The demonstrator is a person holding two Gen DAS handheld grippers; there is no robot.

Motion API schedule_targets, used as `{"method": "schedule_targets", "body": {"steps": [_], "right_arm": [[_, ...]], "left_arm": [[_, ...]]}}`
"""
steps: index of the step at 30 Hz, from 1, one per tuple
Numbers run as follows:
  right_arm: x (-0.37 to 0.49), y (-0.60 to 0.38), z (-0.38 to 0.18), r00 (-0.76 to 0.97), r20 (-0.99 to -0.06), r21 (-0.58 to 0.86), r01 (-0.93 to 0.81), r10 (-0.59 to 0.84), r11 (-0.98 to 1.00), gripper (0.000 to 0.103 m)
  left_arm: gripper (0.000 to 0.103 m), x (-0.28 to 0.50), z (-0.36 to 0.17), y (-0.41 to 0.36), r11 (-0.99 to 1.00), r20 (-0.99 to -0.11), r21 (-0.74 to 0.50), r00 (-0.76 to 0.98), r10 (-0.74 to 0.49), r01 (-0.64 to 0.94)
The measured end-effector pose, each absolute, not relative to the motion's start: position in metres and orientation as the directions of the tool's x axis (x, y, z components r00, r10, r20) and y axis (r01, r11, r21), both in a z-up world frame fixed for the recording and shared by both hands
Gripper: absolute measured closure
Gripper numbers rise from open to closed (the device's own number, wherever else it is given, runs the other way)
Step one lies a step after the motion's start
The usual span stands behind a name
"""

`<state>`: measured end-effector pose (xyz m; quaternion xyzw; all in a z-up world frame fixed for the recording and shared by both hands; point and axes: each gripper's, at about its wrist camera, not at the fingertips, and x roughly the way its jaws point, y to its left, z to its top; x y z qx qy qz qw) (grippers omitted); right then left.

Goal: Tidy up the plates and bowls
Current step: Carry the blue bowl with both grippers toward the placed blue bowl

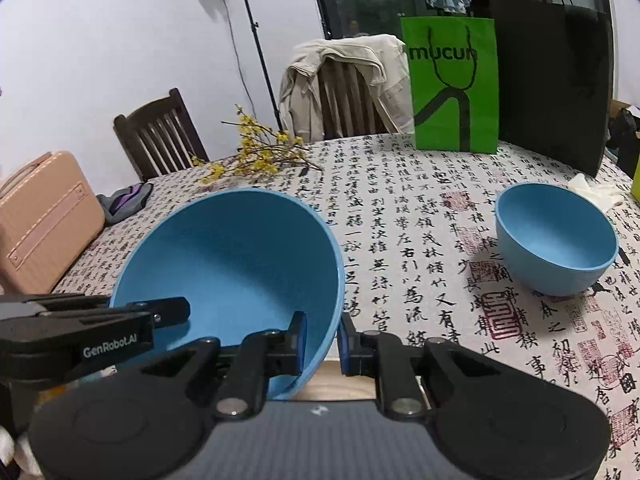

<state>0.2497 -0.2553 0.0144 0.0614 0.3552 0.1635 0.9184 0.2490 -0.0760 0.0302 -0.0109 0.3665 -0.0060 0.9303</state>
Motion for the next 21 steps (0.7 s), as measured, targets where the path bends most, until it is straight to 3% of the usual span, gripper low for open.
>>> {"method": "schedule_targets", "body": {"steps": [21], "right_arm": [[0.239,-0.229,0.008,0.67,-0.585,0.286,-0.356,0.457,0.889,0.087]], "left_arm": [[0.086,0.221,0.035,-0.057,0.995,-0.646,0.097,0.758,0.09,-0.035]]}}
